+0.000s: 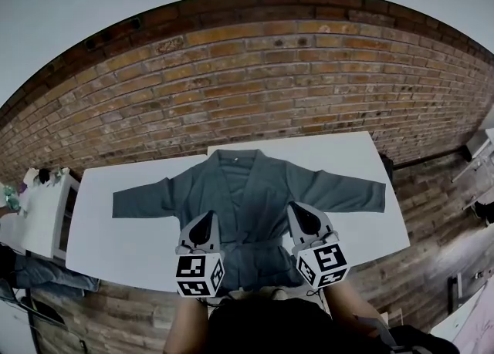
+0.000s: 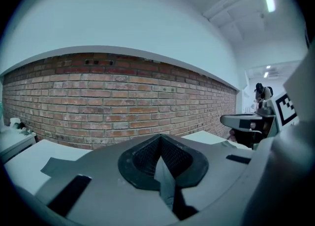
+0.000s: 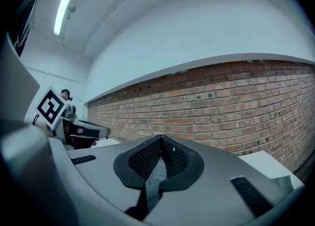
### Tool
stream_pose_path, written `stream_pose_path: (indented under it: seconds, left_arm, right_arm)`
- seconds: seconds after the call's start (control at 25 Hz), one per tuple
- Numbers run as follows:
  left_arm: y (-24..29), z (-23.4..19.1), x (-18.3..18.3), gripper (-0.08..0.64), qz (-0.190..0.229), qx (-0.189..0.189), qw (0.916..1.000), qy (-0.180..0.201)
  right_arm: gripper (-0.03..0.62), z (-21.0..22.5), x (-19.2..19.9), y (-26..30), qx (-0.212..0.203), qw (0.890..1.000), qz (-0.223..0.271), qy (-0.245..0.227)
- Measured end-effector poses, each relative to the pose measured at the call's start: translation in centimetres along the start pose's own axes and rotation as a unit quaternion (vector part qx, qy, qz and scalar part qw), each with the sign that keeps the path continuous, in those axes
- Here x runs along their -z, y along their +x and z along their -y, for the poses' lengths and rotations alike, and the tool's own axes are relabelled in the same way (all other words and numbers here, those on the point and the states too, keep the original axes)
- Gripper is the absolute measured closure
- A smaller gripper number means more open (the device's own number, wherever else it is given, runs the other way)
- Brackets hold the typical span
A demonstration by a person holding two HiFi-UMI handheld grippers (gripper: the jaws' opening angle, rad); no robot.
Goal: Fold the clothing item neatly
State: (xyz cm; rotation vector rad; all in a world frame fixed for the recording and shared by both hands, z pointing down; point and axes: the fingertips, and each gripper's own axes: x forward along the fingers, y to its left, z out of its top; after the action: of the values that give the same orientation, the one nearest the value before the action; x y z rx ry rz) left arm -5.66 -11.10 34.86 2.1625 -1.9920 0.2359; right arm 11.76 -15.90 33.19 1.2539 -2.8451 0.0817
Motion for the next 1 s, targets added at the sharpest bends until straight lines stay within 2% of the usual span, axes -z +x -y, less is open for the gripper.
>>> stream_pose_path:
  seconds: [0.2, 0.4, 0.52, 0.84, 0.92, 1.0]
  left_arm:
    - [2.0, -0.8, 0.2, 0.568, -0.011, 0.034, 0.9992, 0.021]
    - [3.0, -2.2, 0.0, 0.568, -0.012, 0.059, 0.9981, 0.006]
    - [3.7, -2.9, 0.2, 0.568, -0.016, 0.064, 0.9976, 0.021]
    - [5.4, -1.6, 0.9, 0.568, -0.026, 0.105, 0.9941, -0.006]
    - [5.8, -0.9, 1.0, 0.568, -0.031, 0.114, 0.9929, -0.012]
    - [6.3, -0.2, 1.1, 0.568, -0.034, 0.115, 0.9927, -0.003]
  right_arm:
    - [0.592, -0.1, 0.7, 1.2, 0.030, 1.000, -0.005, 0.001]
    - [0.592, -0.1, 1.7, 2.2, 0.061, 0.998, -0.021, 0.007]
    - [0.592, 0.7, 1.9, 2.2, 0.091, 0.995, -0.027, 0.008]
    - [0.592, 6.8, 2.6, -1.4, 0.205, 0.978, -0.034, 0.034]
    - [0.592, 8.4, 2.7, -2.7, 0.229, 0.972, -0.041, 0.019]
    - [0.592, 9.8, 2.8, -4.0, 0.247, 0.968, -0.049, -0.002]
